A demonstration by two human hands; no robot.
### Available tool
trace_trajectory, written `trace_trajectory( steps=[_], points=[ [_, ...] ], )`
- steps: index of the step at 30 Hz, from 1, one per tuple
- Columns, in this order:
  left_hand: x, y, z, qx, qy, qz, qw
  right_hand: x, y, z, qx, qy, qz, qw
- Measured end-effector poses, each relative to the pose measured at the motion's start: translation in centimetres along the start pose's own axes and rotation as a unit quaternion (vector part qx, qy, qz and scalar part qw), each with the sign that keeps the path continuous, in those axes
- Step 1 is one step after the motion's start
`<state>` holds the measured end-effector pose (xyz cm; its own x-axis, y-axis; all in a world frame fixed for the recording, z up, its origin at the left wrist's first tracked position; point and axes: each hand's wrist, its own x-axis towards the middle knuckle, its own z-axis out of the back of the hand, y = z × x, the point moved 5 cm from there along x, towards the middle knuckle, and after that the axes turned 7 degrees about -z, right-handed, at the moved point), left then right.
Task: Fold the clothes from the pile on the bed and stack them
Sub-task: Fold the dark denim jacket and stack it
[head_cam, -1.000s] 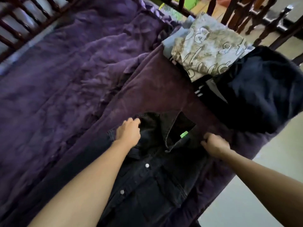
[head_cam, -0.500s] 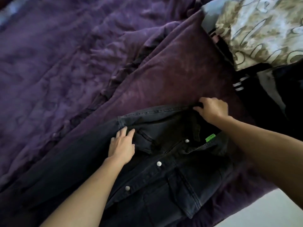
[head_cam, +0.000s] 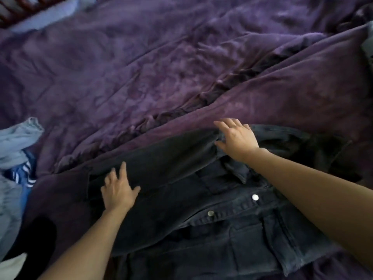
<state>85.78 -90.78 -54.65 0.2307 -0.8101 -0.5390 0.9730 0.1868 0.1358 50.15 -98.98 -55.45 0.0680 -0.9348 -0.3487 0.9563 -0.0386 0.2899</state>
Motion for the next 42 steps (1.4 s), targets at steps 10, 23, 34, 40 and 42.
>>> trace_trajectory(
  steps=[10, 23, 34, 40, 42],
  points=[
    [5.7, -2.1, 12.1, -0.170, -0.291, -0.129, 0.933, 3.4, -2.2, 6.9, 0.092, -0.194, -0.213, 0.953],
    [4.0, 5.6, -0.1, -0.180, -0.051, 0.109, 0.976, 2.9, 0.3, 3.5, -0.037, -0.125, -0.053, 0.990],
    [6.8, 9.0, 6.2, -0.149, -0.235, 0.020, 0.960, 5.4, -3.0, 1.6, -0.045, -0.052, -0.184, 0.980],
    [14.4, 7.5, 10.1, -0.217, -0.265, 0.023, 0.939, 8.1, -3.9, 2.5, 0.001, -0.111, -0.229, 0.967],
    [14.2, 7.2, 8.7, -0.247, -0.245, 0.017, 0.937, 8.1, -3.6, 0.9, -0.018, -0.045, -0.223, 0.974]
  ],
)
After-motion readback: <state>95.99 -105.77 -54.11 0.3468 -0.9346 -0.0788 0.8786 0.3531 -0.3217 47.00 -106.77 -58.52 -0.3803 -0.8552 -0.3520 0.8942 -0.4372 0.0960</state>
